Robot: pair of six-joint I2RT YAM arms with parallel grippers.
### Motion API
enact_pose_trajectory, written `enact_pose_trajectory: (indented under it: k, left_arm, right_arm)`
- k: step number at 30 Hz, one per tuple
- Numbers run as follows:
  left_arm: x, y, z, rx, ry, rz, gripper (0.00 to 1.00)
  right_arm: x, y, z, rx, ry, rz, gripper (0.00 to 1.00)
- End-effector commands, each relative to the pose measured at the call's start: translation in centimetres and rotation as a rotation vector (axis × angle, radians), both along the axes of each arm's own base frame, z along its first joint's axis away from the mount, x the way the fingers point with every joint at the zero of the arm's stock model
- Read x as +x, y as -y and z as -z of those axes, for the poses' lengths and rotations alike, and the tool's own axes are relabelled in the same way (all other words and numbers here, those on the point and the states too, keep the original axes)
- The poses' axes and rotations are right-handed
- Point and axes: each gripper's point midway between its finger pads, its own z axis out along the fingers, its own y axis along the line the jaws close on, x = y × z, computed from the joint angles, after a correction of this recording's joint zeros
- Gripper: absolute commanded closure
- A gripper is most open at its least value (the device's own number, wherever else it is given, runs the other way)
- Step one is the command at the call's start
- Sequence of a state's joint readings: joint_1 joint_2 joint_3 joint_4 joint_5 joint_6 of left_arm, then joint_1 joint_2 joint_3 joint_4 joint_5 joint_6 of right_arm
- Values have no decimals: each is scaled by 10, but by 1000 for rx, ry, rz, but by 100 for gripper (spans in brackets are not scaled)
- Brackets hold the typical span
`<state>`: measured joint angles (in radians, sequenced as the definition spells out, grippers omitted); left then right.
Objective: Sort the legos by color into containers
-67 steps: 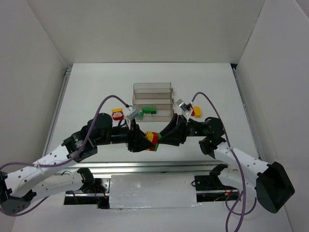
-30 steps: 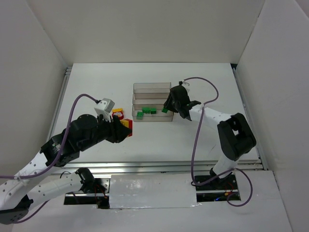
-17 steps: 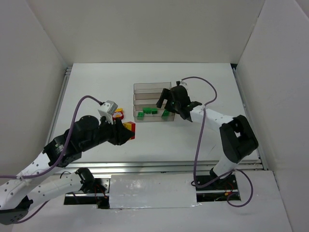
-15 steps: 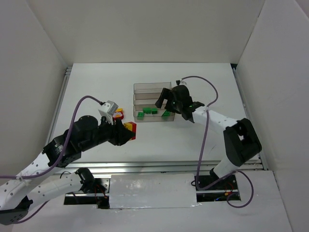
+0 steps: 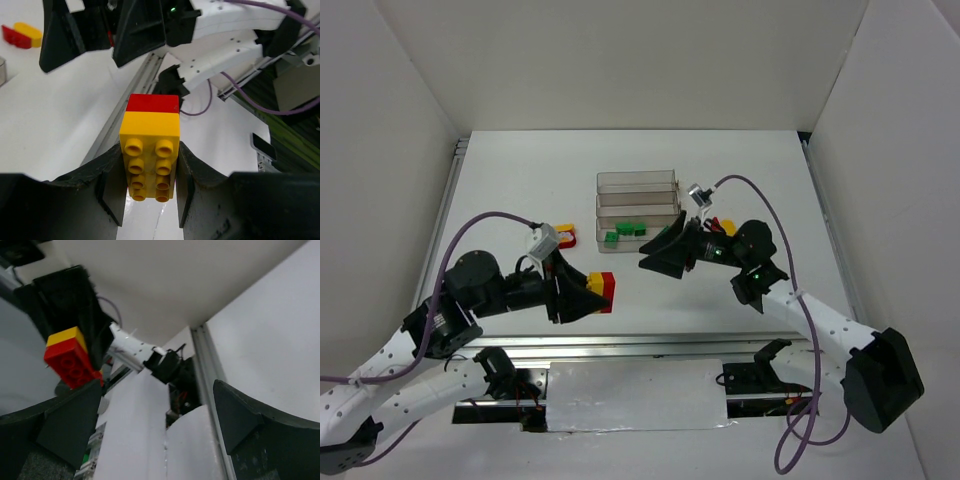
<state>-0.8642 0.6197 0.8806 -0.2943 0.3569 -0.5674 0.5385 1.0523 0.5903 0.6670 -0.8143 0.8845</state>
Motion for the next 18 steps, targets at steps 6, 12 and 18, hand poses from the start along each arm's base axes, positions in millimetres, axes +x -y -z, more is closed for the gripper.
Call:
enact_pose_trajectory:
  k: [6, 12, 18]
  left_arm:
    - [-15, 16, -33, -123, 84, 150, 100]
    - [-13, 24, -29, -125, 61, 169, 100]
    - [-10, 29, -26, -122, 49, 177, 100]
  right_arm:
    - [-86, -7, -65, 176, 220, -242, 0]
    - [-98, -17, -79, 186, 249, -246, 3]
    - [-101, -29, -82, 179, 256, -260, 25]
